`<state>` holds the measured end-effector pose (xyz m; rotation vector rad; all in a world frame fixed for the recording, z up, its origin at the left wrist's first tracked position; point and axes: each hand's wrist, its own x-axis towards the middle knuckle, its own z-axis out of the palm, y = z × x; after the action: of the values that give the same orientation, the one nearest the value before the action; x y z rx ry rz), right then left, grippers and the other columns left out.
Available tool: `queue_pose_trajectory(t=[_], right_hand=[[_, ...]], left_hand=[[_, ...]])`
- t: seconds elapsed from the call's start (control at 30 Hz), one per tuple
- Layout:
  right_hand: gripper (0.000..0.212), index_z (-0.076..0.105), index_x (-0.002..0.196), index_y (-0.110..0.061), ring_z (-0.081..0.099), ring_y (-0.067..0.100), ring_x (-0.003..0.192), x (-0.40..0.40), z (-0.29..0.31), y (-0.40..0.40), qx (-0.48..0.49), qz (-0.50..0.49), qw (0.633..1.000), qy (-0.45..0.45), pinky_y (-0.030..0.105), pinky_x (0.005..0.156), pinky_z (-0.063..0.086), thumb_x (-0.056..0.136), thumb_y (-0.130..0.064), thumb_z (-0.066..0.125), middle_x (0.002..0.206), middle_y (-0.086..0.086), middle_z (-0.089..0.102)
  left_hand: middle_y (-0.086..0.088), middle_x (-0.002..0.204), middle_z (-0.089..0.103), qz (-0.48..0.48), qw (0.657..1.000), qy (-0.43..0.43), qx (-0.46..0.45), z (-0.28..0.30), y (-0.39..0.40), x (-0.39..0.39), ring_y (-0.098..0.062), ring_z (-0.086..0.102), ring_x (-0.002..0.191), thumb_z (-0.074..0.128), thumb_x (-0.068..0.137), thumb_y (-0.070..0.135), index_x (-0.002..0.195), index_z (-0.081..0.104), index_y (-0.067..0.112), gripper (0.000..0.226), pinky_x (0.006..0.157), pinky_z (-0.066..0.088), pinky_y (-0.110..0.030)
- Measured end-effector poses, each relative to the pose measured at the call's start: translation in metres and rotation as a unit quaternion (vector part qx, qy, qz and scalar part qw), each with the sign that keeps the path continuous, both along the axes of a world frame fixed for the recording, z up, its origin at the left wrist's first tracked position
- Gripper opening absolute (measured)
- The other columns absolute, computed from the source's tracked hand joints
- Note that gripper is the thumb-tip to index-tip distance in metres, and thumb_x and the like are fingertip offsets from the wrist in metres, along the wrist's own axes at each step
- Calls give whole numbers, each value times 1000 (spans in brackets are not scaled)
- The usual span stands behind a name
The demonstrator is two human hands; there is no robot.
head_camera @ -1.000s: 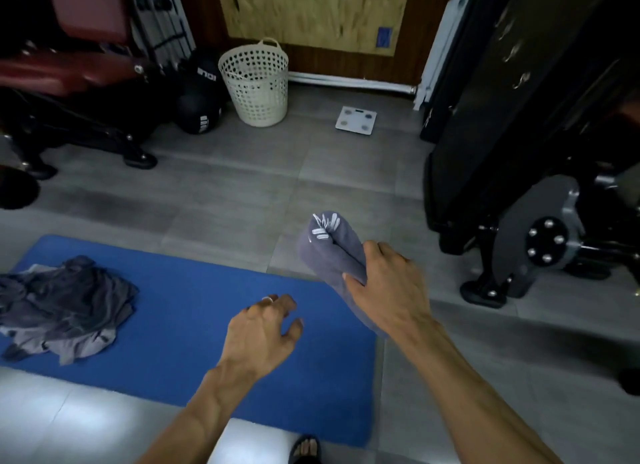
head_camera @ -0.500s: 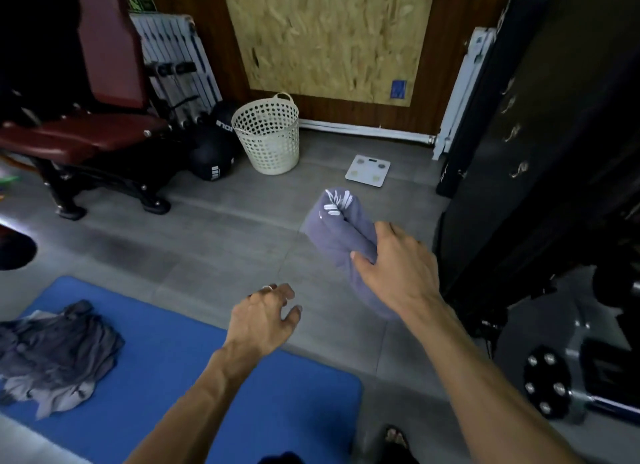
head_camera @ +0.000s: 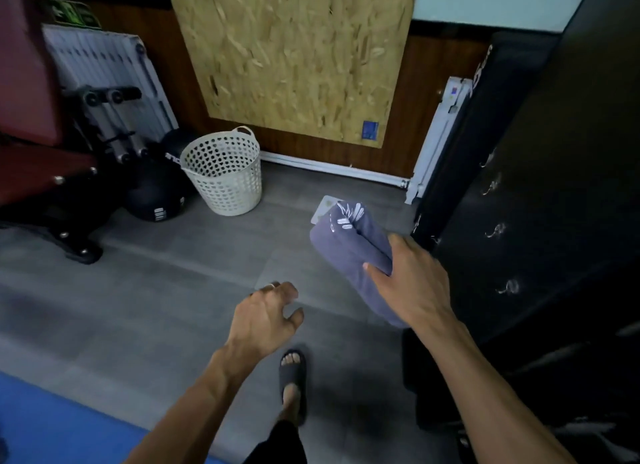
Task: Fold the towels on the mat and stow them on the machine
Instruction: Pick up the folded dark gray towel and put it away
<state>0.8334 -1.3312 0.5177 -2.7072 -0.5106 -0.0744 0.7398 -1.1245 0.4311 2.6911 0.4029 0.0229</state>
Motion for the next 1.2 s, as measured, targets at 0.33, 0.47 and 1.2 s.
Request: queue_pose_trajectory(t=[0.33,0.47,1.2], right_hand=[[24,61,97,-13,61,27,76,223,-28,23,-33,-28,999,-11,44,73,48,76,-13,74,85,1,61],[28,62,98,-17,59,23,84,290,-39,17,-13,-20,1000,13,47,90,41,74,-9,74,90,-3,61],[19,68,102,-21,62,-3,91,507,-185,-21,396,-227,851,259,19,84,49,86,-10,69,95,-13,67]], left_hand=[[6,129,52,-104,984,-26,-139,0,50,303,-17,53,117,73,70,50,132,39,33,73,94,47,-37],[14,120,55,-210,944,-53,-249,17,42,383,6,51,105,82,67,12,122,49,29,66,85,43,-17],[-7,139,48,-546,806,158,-165,-82,-61,715,-8,40,124,51,94,11,130,56,12,37,104,30,-20]])
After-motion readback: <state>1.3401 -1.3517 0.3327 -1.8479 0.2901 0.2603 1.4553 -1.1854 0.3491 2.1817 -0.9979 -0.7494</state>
